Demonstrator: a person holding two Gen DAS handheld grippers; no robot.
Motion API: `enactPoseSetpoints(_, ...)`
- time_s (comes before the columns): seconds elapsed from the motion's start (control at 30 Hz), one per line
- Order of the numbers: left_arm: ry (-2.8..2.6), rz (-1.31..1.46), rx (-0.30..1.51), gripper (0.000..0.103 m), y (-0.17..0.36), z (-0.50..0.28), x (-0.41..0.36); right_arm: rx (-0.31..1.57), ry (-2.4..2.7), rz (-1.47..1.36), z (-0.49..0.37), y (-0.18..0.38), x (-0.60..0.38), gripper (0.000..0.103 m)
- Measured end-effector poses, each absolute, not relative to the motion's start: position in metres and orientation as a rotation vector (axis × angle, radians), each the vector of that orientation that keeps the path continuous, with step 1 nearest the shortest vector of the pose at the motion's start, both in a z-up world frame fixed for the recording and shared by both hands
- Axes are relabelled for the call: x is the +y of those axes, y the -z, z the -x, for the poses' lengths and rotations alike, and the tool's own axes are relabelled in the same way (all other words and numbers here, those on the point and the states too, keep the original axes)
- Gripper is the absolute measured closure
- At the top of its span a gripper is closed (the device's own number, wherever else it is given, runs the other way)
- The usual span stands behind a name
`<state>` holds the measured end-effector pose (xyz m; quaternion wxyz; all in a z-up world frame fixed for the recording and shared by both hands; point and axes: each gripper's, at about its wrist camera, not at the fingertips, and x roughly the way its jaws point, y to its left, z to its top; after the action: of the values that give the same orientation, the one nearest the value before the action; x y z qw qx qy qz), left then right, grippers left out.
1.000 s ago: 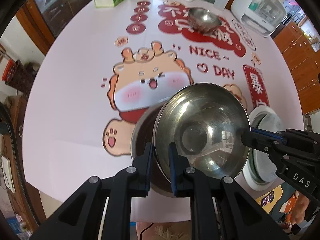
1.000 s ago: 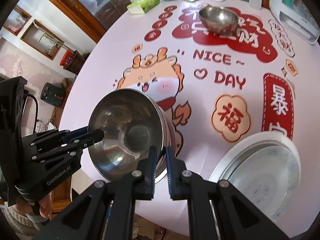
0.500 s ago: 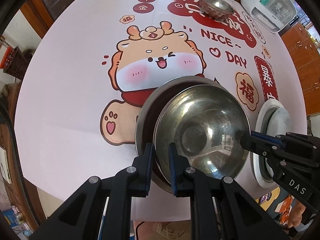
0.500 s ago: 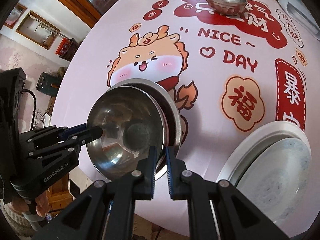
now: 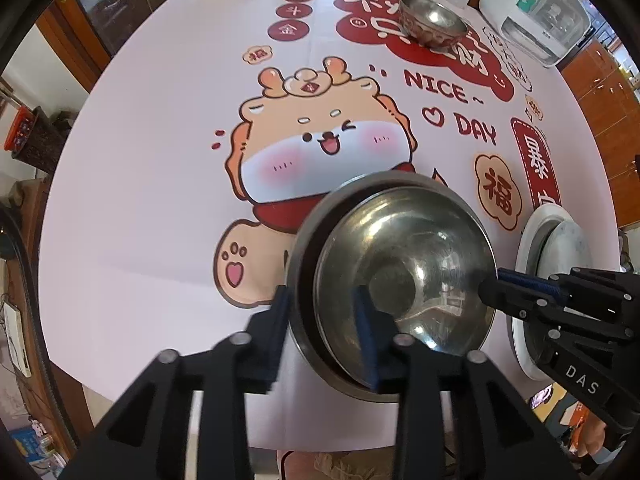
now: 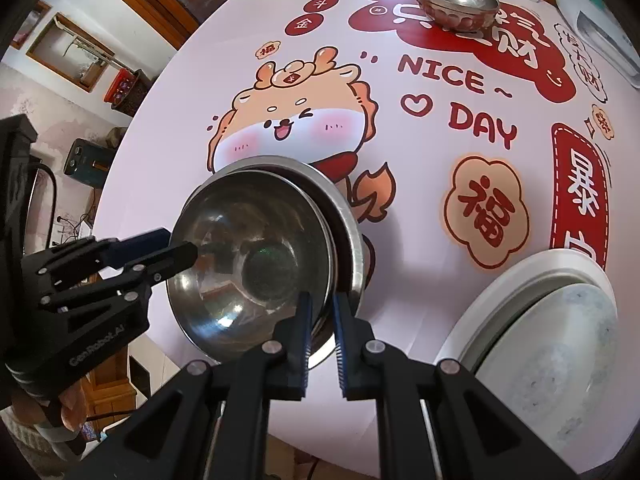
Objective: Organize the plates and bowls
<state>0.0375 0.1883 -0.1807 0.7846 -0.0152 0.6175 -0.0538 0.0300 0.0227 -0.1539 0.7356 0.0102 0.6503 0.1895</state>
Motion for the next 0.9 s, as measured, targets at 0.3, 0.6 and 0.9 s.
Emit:
enactPoseSetpoints(0.3, 0.101, 0.031, 1.299, 0.065, 0.167, -0.035, 0.196, 1.409, -0.415, -0.018, -0.026, 0.146, 0.021, 0.092)
enactPoseSetpoints(0.6, 0.094, 0.032, 1.264, 0.051, 0.150, -0.029, 0.192, 1.393, -0.437, -0.029, -0.020, 0.135, 0.021, 0.092)
enactPoseSetpoints(0.9, 0.088, 0.015, 1.196, 0.046, 0.112, -0.019, 0.172, 1.331, -0.476, -0.048, -0.013, 0.102, 0.004, 0.092)
